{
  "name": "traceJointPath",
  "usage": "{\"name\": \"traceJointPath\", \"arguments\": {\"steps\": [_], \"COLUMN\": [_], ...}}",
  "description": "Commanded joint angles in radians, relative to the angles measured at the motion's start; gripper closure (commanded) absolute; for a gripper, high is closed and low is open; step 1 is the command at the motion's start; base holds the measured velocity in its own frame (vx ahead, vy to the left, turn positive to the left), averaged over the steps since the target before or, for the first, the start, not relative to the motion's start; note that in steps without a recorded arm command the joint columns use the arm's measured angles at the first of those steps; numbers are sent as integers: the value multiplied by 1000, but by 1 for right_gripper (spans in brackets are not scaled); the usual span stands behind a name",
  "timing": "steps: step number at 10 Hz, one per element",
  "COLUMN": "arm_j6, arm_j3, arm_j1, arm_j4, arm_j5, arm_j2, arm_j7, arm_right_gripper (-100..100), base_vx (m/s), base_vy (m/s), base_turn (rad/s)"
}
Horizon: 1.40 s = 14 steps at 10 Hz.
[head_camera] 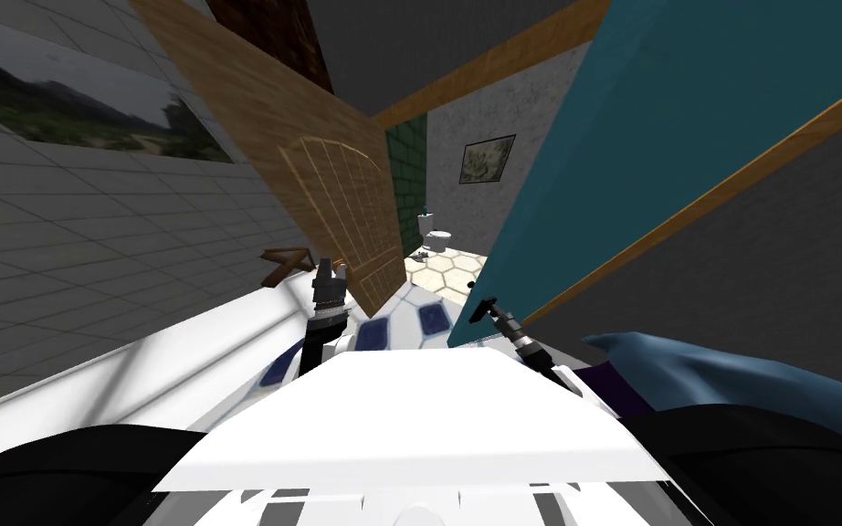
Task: Pull the door open
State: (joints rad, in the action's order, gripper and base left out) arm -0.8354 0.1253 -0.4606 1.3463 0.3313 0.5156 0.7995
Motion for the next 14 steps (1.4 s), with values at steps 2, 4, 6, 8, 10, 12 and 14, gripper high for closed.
{"name": "traceJointPath", "arguments": {"steps": [2, 4, 6, 8, 10, 12, 14], "arm_j6": [-33, -34, -55, -71, -89, -106, -120], "arm_j3": [4, 2, 1, 2, 3, 4, 4], "arm_j1": [-2, -1, -2, 0, 2, 4, 5], "arm_j4": [-18, -22, -36, -46, -58, -68, -77], "arm_j5": [2, 4, 6, 7, 7, 8, 9], "arm_j2": [18, 19, 27, 34, 42, 50, 56], "arm_j7": [13, 12, 18, 22, 27, 31, 35], "arm_right_gripper": [100, 100, 100, 100, 100, 100, 100], "base_vx": [-234, -145, -165, -223, -220, -201, -207], "base_vy": [-84, -78, -86, -108, -131, -109, -87], "base_turn": [130, 60, 166, 163, 161, 155, 131]}}
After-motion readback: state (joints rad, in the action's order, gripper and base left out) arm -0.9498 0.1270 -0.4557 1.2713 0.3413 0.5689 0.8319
